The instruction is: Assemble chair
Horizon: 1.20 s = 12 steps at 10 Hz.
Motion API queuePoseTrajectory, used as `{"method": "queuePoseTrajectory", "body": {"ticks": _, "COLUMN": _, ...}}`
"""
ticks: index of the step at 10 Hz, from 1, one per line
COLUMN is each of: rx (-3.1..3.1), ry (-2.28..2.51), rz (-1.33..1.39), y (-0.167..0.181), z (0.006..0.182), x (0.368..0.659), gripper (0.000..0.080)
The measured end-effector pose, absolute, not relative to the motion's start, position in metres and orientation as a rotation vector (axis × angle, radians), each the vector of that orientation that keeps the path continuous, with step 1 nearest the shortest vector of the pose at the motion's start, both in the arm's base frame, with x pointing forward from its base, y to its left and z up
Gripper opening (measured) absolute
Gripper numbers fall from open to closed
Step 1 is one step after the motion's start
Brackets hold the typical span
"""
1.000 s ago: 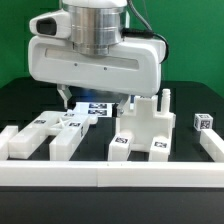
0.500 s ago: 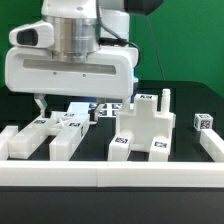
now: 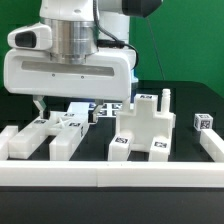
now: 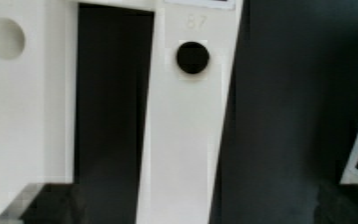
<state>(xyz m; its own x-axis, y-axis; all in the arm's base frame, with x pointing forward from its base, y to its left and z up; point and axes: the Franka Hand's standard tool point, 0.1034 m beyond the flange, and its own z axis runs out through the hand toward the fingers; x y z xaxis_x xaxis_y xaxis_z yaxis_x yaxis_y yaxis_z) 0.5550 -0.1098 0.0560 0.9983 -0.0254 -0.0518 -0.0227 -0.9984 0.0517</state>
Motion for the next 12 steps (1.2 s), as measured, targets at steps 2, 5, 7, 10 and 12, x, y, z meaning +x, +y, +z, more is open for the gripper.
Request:
{"method": "queuePoseTrajectory", "body": {"ticks": 2, "rx": 3.075, "ry": -0.042, "rz": -0.035, "y": -0.114, "z": 0.047, "x": 0.558, "gripper": 0.0649}}
{"method": "queuePoseTrajectory", "body": {"ticks": 5, "rx": 3.076, "ry": -0.052, "rz": -0.037, "y": -0.115, "z": 0.043, "x": 0.56, "gripper": 0.0649}}
{"method": "queuePoseTrajectory", "body": {"ticks": 7, "rx": 3.072, "ry": -0.054, "rz": -0.018, "y": -0.118, "z": 0.042, "x": 0.56, "gripper": 0.0649}}
{"method": "queuePoseTrajectory", "body": {"ticks": 10, "rx": 3.073, "ry": -0.06, "rz": -0.046, "y": -0.117, "z": 0.035, "x": 0.556, "gripper": 0.0649}}
{"method": "queuePoseTrajectory", "body": {"ticks": 12, "rx": 3.072, "ry": -0.054, "rz": -0.055, "y": -0.114, "z": 0.031, "x": 0.554, "gripper": 0.0649}}
